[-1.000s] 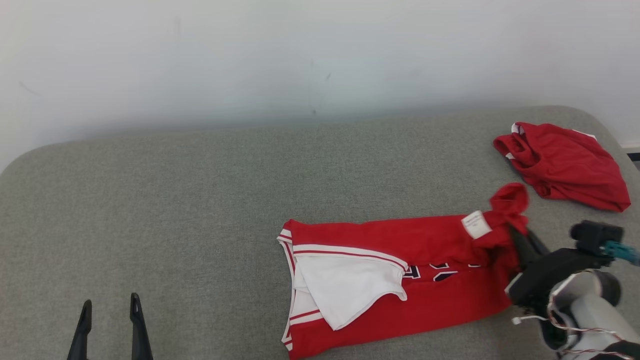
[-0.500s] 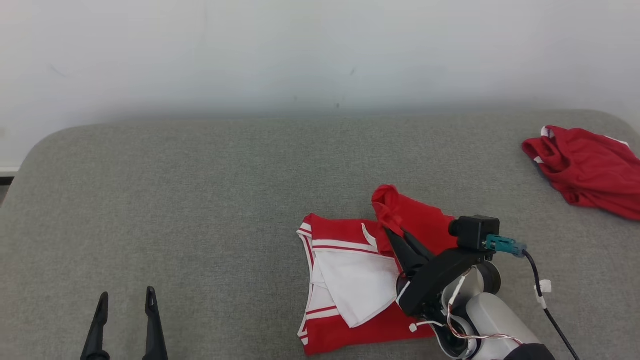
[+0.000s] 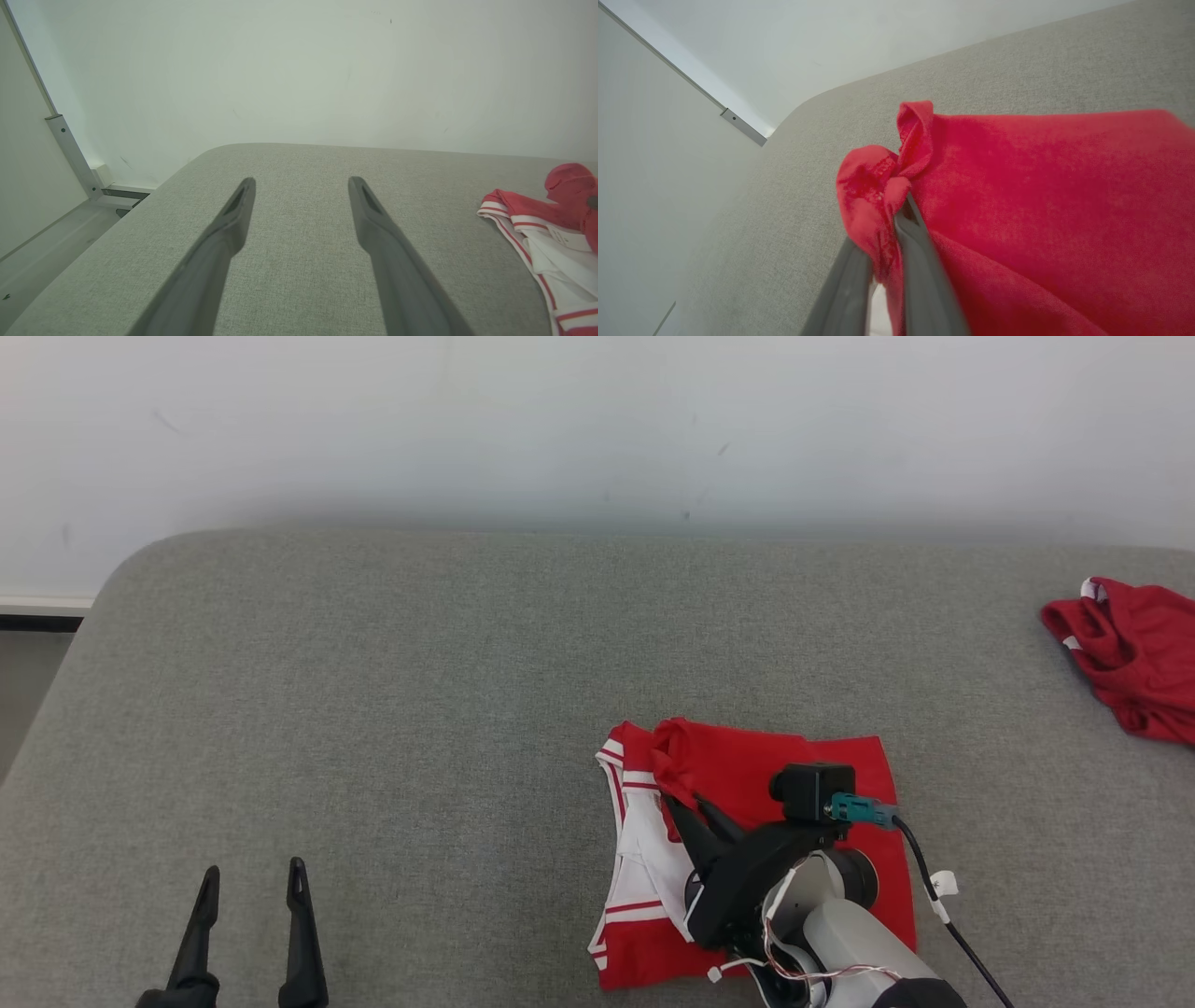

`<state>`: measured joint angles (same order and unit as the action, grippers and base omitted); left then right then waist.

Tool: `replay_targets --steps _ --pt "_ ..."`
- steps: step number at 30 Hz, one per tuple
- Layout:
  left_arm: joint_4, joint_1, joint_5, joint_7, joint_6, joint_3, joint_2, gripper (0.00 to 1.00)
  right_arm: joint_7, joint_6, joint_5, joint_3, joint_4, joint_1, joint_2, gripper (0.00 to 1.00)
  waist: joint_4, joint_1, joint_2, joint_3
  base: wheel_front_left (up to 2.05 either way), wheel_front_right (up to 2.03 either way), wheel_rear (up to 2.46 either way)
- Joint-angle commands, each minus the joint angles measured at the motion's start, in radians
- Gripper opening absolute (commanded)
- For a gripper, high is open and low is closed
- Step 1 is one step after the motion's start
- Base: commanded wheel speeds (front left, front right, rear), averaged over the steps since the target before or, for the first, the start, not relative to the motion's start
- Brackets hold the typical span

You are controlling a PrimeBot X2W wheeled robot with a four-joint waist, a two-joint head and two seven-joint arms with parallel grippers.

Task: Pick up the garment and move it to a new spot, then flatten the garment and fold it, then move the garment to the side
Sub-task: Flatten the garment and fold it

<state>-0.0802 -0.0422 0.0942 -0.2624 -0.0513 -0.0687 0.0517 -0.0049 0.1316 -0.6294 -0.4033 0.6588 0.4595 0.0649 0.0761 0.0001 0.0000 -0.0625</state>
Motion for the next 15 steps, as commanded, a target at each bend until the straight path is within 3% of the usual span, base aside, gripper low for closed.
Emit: replay_targets --steps 1,6,15 --pt "-0.004 0.01 0.001 -0.003 0.001 -0.003 -0.002 1.0 -0.014 -0.003 0.003 -0.008 0.006 0.016 -0.01 0.98 0.001 -0.0001 0.0 -0.002 0.0 0.0 0.0" --pt "-0.004 0.005 0.0 -0.003 0.003 -0.011 -0.002 1.0 -0.082 -0.003 0.0 -0.015 0.005 0.043 0.005 1.0 -0.015 -0.0001 0.0 0.001 0.0 0.0 0.0" --pt "0.001 0.001 -0.002 -0.003 0.003 -0.017 -0.002 1.0 -0.189 -0.003 -0.012 0.049 -0.11 0.025 0.133 1.0 -0.055 -0.0001 0.0 0.019 0.0 0.0 0.0"
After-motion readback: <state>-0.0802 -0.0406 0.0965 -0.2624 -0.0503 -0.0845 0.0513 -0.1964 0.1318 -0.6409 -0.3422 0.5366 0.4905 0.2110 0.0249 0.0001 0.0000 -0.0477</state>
